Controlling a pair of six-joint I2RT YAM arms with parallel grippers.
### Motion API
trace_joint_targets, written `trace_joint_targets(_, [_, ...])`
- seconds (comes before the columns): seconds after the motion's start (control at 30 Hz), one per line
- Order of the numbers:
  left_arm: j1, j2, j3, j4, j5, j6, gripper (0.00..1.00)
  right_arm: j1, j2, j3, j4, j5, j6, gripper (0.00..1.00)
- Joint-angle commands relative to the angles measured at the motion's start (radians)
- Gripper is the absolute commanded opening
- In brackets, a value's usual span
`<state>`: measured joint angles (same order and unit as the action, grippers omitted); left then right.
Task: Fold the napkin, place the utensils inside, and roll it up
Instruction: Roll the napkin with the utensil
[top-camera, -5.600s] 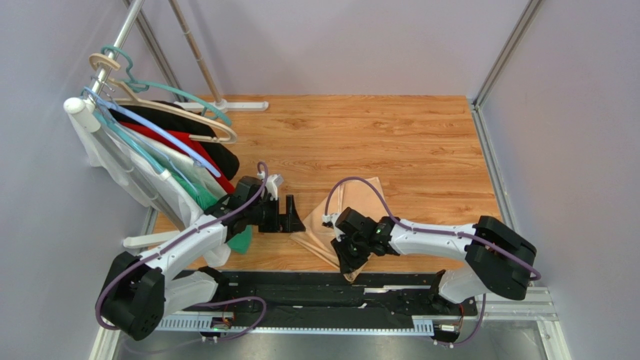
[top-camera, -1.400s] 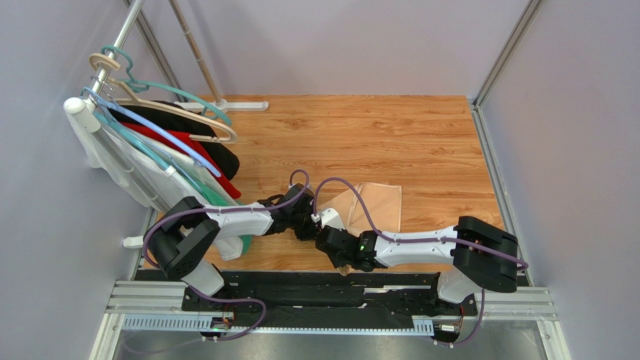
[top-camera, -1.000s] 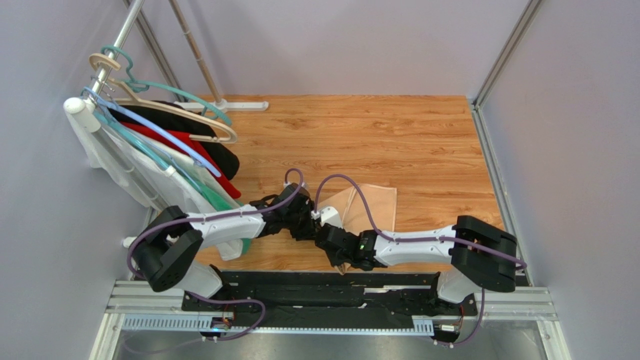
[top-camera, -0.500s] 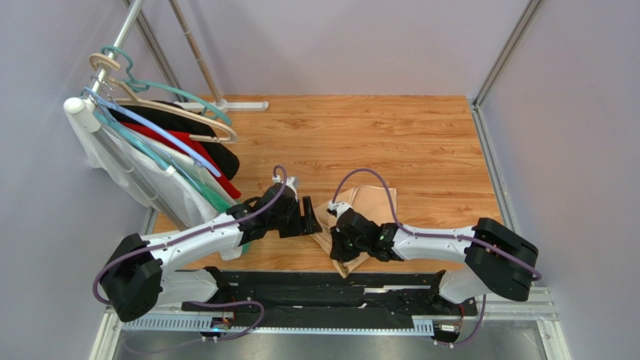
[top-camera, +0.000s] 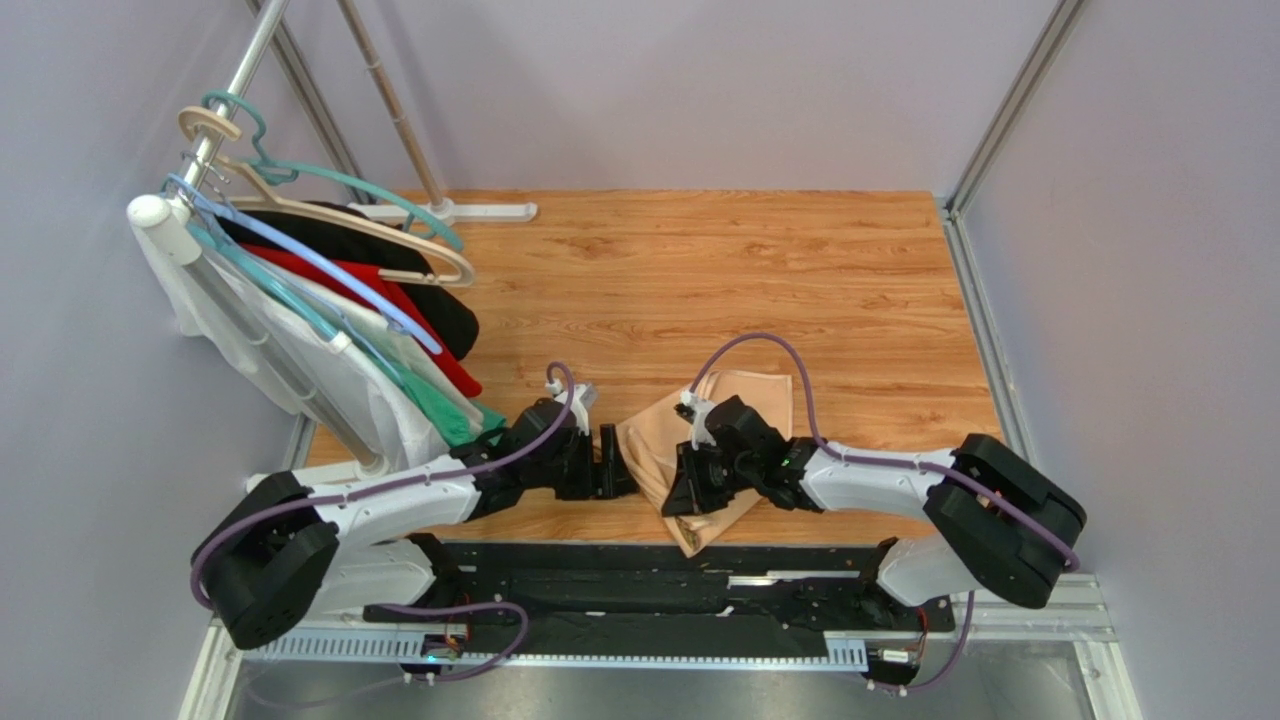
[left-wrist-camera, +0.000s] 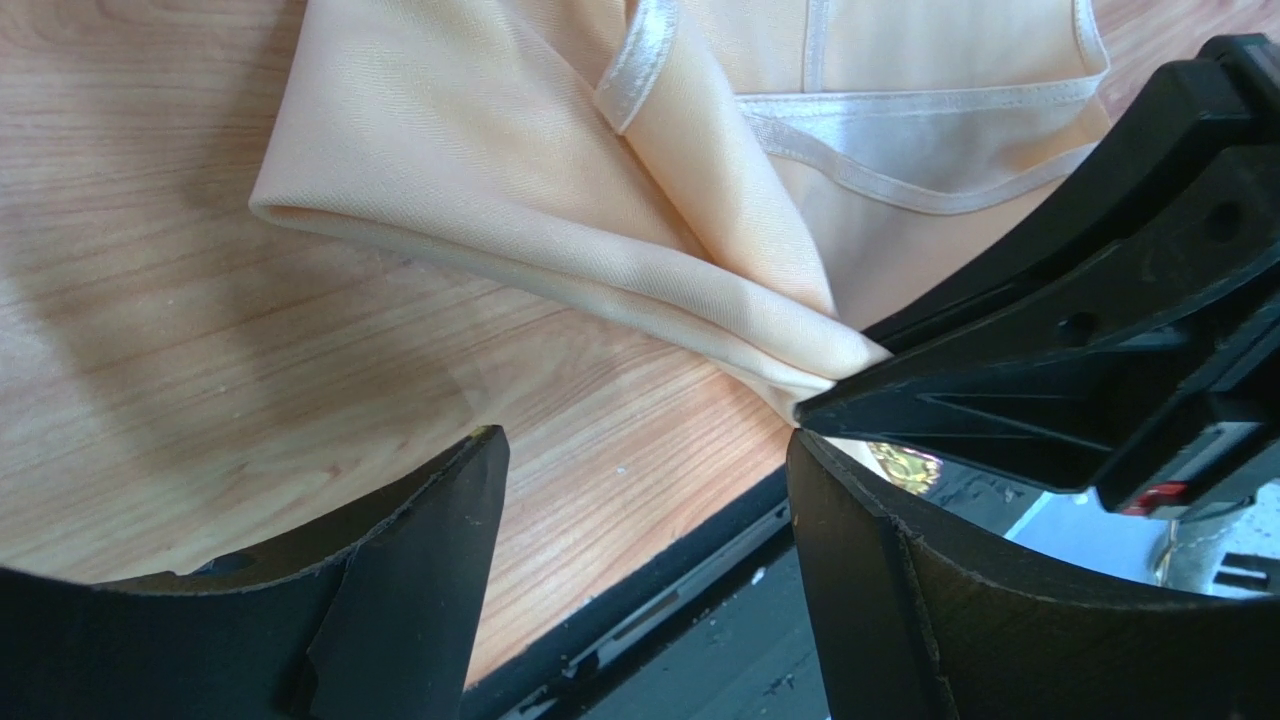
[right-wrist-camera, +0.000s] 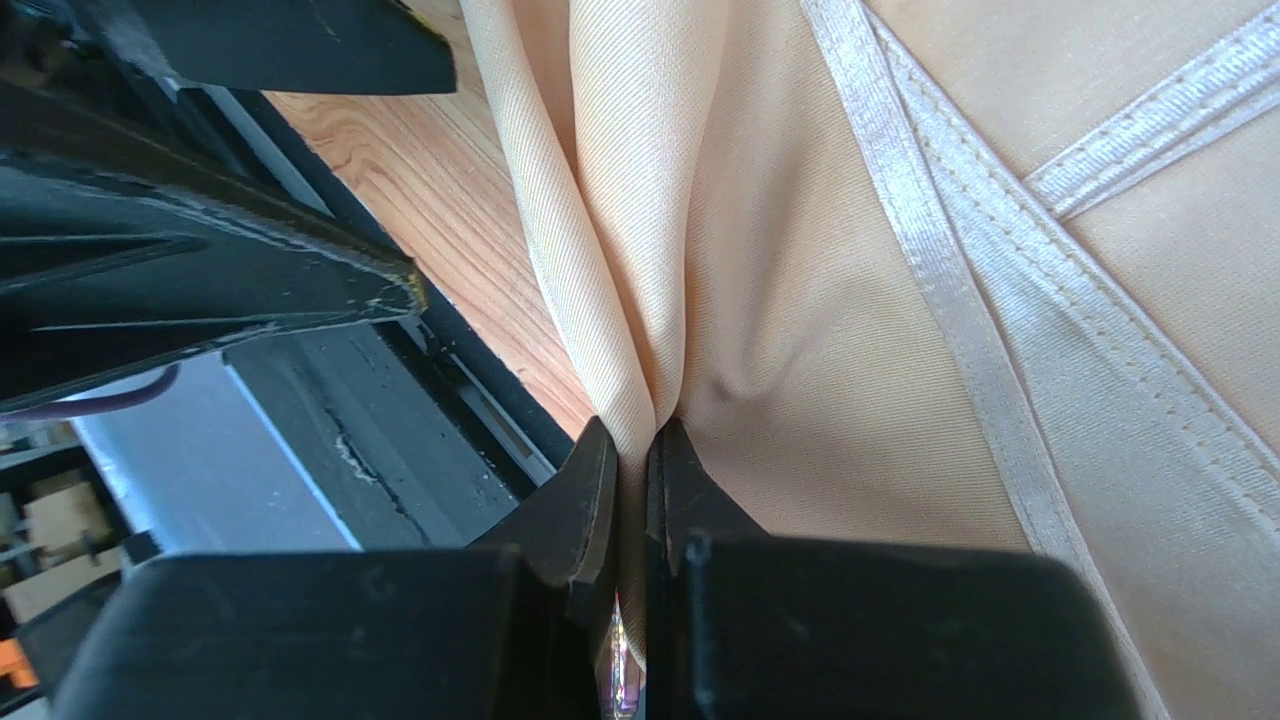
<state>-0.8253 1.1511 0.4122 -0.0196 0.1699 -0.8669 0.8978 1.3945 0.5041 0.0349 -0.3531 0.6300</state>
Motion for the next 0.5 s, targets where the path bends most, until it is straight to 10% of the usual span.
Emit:
trace_joint_targets(0.0, [-0.008,0.042,-0.021,0.165,0.013,-0.026,0.77,-0.036,-0.009,-0.016,0.106,-0.107,0.057,0.00])
trace_joint_targets(0.47, [-0.072,0.251,-0.058,0.299,-0.010,-0.193,0.77,-0.091,0.061,-0.062,0.230,-0.164,0.137,0.00])
